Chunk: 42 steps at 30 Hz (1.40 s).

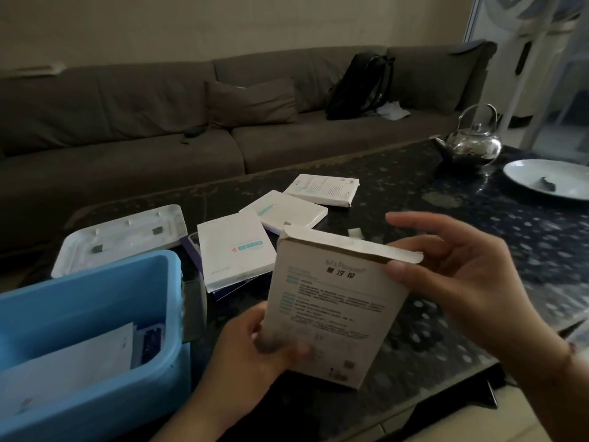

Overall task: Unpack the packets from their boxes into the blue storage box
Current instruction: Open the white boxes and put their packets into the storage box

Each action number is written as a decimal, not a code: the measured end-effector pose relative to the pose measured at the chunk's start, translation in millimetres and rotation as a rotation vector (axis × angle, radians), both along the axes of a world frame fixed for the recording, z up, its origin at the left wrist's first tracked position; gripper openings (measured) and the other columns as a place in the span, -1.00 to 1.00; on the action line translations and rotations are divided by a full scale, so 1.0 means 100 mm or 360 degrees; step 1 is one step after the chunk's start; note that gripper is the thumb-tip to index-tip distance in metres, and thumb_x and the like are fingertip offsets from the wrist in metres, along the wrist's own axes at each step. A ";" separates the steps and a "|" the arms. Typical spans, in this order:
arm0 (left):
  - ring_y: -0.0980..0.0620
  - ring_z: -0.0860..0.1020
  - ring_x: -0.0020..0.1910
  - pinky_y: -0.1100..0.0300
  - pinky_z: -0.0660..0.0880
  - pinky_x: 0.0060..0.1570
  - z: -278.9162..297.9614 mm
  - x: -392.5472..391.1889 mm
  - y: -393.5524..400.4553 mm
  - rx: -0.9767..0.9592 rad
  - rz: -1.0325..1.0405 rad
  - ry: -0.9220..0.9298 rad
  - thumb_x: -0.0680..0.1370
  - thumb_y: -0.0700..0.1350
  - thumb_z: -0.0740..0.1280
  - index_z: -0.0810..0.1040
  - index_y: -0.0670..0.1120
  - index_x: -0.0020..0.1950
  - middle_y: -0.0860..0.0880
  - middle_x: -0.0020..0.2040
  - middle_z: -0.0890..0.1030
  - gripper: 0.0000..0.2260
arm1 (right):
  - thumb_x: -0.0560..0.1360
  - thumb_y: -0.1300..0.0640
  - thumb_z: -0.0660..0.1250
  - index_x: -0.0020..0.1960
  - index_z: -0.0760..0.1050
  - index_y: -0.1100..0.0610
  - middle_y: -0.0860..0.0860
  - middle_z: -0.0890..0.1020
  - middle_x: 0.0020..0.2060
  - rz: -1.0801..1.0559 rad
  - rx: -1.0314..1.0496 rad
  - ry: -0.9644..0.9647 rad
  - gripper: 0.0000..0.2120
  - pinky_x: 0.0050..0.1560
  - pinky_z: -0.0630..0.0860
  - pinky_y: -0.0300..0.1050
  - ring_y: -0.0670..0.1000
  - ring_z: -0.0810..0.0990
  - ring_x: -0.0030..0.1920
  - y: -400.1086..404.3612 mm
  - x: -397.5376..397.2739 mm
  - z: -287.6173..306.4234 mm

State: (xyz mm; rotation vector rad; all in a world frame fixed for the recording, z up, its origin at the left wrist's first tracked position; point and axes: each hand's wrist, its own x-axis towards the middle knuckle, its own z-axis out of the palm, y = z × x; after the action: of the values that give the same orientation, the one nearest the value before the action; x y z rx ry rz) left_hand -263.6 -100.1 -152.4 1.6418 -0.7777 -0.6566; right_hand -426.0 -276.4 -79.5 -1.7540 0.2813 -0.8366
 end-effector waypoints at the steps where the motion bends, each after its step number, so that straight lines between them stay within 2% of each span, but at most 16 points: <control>1: 0.24 0.66 -0.01 0.42 0.55 -0.14 0.04 -0.03 -0.01 0.0012 0.0059 -0.0107 0.40 -0.26 0.55 0.61 0.06 0.05 0.23 -0.04 0.71 -0.67 | 0.29 0.10 0.44 0.02 0.66 0.01 0.00 0.74 -0.14 -0.0008 -0.0022 0.0004 -0.71 -0.21 0.64 -0.23 -0.01 0.73 -0.10 0.03 0.01 0.01; 4: 0.33 0.59 0.07 0.47 0.52 -0.07 0.16 -0.13 0.03 -0.0336 0.0102 -0.0144 0.41 -0.10 0.56 0.47 0.13 0.23 0.29 0.06 0.65 -0.54 | 0.33 0.03 0.46 -0.16 0.68 0.06 0.03 0.74 -0.25 -0.0012 -0.0006 -0.0021 -0.86 -0.29 0.60 -0.27 -0.03 0.72 -0.24 0.18 0.06 0.04; 6: 0.18 0.60 0.13 0.33 0.56 0.03 0.24 -0.22 0.07 -0.0674 0.0208 -0.0217 0.37 0.02 0.49 0.39 0.24 0.29 0.22 0.16 0.61 -0.47 | 0.34 -0.05 0.50 -0.25 0.66 0.14 0.10 0.68 -0.39 0.0024 0.0017 -0.0024 -0.76 -0.42 0.50 -0.26 -0.03 0.63 -0.39 0.31 0.10 0.04; 9: 0.09 0.60 0.08 0.30 0.56 -0.02 0.31 -0.31 0.09 -0.1082 0.0376 -0.0581 0.39 -0.10 0.37 0.35 0.32 0.18 0.15 0.11 0.59 -0.53 | 0.29 -0.15 0.47 -0.37 0.56 0.23 0.25 0.47 -0.51 -0.0022 0.0162 0.0097 -0.58 -0.48 0.28 -0.16 0.05 0.39 -0.48 0.42 0.15 0.01; 13: 0.22 0.51 -0.16 0.43 0.41 -0.13 0.30 -0.33 0.14 -0.0925 0.0499 -0.0903 0.44 -0.08 0.27 0.46 0.11 -0.14 0.18 -0.21 0.49 -0.92 | 0.23 -0.02 0.54 -0.40 0.47 0.22 0.18 0.40 -0.48 0.0069 0.0685 0.0316 -0.65 -0.46 0.27 -0.20 0.08 0.34 -0.49 0.49 0.26 0.03; 16: 0.26 0.41 -0.38 0.35 0.25 -0.42 0.34 -0.35 0.15 -0.0949 0.0545 -0.0482 0.36 -0.02 0.24 0.56 0.07 -0.23 -0.05 -0.37 0.39 -0.89 | 0.24 0.04 0.43 -0.44 0.42 0.15 0.03 0.41 -0.56 0.0155 0.0936 0.0202 -0.75 -0.56 0.31 -0.32 -0.08 0.37 -0.58 0.56 0.31 0.03; 18: 0.17 0.36 -0.40 0.27 0.24 -0.49 0.36 -0.37 0.13 -0.0971 0.0577 -0.0338 0.32 0.00 0.24 0.60 0.08 -0.26 -0.16 -0.40 0.34 -0.85 | 0.28 0.01 0.50 -0.39 0.50 0.13 0.04 0.47 -0.51 0.0085 0.0787 0.0126 -0.74 -0.47 0.36 -0.25 -0.06 0.42 -0.50 0.58 0.32 -0.02; 20: 0.15 0.35 -0.40 0.07 0.21 -0.49 0.37 -0.38 0.12 -0.0977 0.0623 -0.0309 0.31 0.00 0.23 0.61 0.06 -0.27 -0.19 -0.40 0.34 -0.83 | 0.32 -0.17 0.46 -0.21 0.58 0.07 0.05 0.56 -0.38 -0.0190 0.0266 0.0011 -0.69 -0.37 0.40 -0.14 -0.03 0.47 -0.39 0.58 0.29 -0.07; 23: 0.27 0.43 -0.37 0.17 0.27 -0.42 0.36 -0.38 0.12 -0.0981 0.0646 -0.0340 0.33 0.01 0.19 0.60 0.08 -0.28 0.02 -0.38 0.48 -0.82 | 0.29 -0.36 0.39 -0.02 0.54 -0.11 -0.03 0.55 -0.27 -0.0453 -0.0353 0.0006 -0.59 -0.41 0.42 -0.24 -0.03 0.49 -0.37 0.60 0.20 -0.08; 26: 0.16 0.52 -0.26 0.04 0.42 -0.23 0.30 -0.36 0.12 -0.1009 0.0700 -0.0277 0.37 0.06 0.13 0.63 0.10 -0.28 0.08 -0.28 0.61 -0.73 | 0.33 -0.23 0.46 0.00 0.52 -0.10 -0.12 0.54 -0.31 -0.0467 -0.0586 0.0176 -0.66 -0.47 0.34 -0.37 -0.07 0.45 -0.50 0.65 0.12 -0.01; 29: 0.06 0.59 -0.10 -0.12 0.45 -0.05 0.27 -0.35 0.11 -0.1059 0.0763 -0.0223 0.41 0.08 0.10 0.65 0.14 -0.25 0.07 -0.16 0.67 -0.69 | 0.34 -0.14 0.42 -0.15 0.59 -0.08 -0.14 0.61 -0.43 -0.0395 -0.0553 0.0299 -0.82 -0.52 0.46 -0.25 -0.10 0.52 -0.58 0.66 0.07 0.08; 31: 0.12 0.60 -0.12 -0.01 0.50 -0.09 0.27 -0.39 0.08 -0.1088 0.0855 -0.0301 0.43 0.06 0.09 0.64 0.13 -0.24 0.10 -0.17 0.67 -0.69 | 0.40 -0.07 0.38 -0.26 0.61 -0.05 -0.10 0.63 -0.49 -0.0355 -0.0504 0.0320 -0.87 -0.46 0.52 -0.16 -0.10 0.57 -0.57 0.64 0.04 0.09; 34: 0.39 0.54 -0.26 0.26 0.44 -0.37 0.31 -0.45 0.03 -0.1189 0.0911 -0.0609 0.48 -0.08 0.07 0.58 0.06 -0.22 0.25 -0.24 0.64 -0.72 | 0.45 -0.03 0.34 -0.26 0.63 -0.07 -0.10 0.64 -0.51 -0.0465 -0.0528 0.0209 -0.84 -0.41 0.53 -0.25 -0.15 0.60 -0.53 0.62 0.03 0.10; 36: 0.36 0.57 -0.13 0.44 0.44 -0.23 0.33 -0.43 -0.01 -0.1286 0.0812 -0.0771 0.48 -0.20 0.08 0.54 0.00 -0.12 0.28 -0.14 0.63 -0.75 | 0.44 -0.01 0.33 -0.20 0.63 -0.11 -0.15 0.66 -0.44 -0.0568 -0.0550 0.0080 -0.89 -0.41 0.51 -0.36 -0.19 0.63 -0.47 0.59 0.07 0.07; 39: 0.18 0.61 0.05 0.35 0.51 0.03 0.25 -0.35 0.00 -0.1191 0.0641 -0.0768 0.48 -0.22 0.16 0.57 0.03 -0.01 0.22 0.03 0.65 -0.75 | 0.44 0.07 0.35 -0.12 0.58 -0.19 -0.21 0.68 -0.24 -0.0569 -0.0564 -0.0047 -0.85 -0.29 0.53 -0.44 -0.22 0.66 -0.34 0.51 0.19 -0.11; 42: 0.33 0.59 -0.15 0.49 0.48 -0.17 0.10 -0.35 0.03 -0.0942 0.0662 -0.0542 0.50 -0.25 0.27 0.60 0.08 -0.02 0.22 -0.03 0.65 -0.76 | 0.45 0.23 0.43 -0.07 0.55 -0.22 -0.18 0.68 -0.16 -0.0583 -0.0588 -0.0062 -0.68 -0.24 0.56 -0.42 -0.20 0.67 -0.29 0.41 0.27 -0.41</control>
State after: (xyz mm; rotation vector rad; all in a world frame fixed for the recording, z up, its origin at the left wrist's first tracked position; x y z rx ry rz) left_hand -298.8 -97.2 -142.8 1.3081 -0.7460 0.1518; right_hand -399.3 -235.0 -120.1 -2.0590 0.4536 -1.2469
